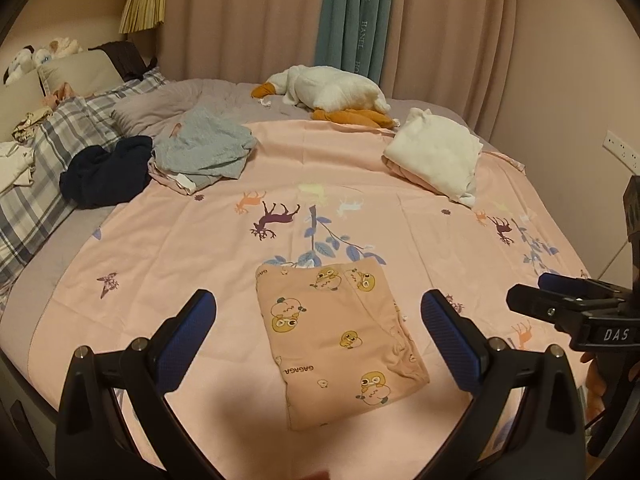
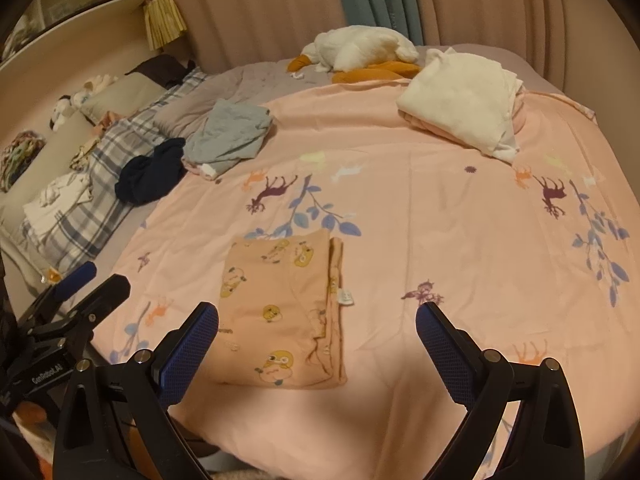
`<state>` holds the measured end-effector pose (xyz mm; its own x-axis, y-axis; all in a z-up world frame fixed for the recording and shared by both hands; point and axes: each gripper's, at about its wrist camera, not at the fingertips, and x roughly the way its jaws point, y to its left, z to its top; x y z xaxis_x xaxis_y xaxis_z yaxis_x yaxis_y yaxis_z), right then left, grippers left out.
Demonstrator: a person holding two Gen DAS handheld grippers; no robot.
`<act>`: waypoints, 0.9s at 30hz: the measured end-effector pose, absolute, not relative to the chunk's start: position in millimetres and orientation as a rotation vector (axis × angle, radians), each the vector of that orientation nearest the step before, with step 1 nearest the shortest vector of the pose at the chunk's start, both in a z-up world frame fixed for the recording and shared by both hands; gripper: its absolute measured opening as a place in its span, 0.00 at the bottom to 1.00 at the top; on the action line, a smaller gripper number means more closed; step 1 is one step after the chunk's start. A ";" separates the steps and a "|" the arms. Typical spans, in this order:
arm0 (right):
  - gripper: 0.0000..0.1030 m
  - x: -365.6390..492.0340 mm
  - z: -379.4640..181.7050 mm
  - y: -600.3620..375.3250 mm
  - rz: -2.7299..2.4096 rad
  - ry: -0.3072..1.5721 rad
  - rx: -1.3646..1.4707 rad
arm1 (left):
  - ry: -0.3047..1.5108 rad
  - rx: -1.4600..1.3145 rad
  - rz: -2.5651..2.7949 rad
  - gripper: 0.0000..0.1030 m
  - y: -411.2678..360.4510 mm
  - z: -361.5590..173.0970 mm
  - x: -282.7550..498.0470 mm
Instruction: Fold small clothes
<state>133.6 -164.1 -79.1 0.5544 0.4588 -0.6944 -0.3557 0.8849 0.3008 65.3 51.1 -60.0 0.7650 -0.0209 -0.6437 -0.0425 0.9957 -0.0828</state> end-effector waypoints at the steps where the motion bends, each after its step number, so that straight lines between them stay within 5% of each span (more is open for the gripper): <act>1: 0.96 134.1 -79.2 -163.6 0.483 0.856 0.128 | 0.702 -0.096 0.014 1.00 51.8 -60.4 65.9; 27: 0.96 129.9 -69.5 -160.6 0.518 0.760 0.125 | 0.743 -0.101 0.031 1.00 49.9 -68.8 75.2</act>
<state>129.9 -160.6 -69.5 0.6064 0.4909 -0.6255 -0.4025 0.8680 0.2909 75.2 49.9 -68.8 0.7361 -0.0077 -0.6768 -0.0639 0.9947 -0.0808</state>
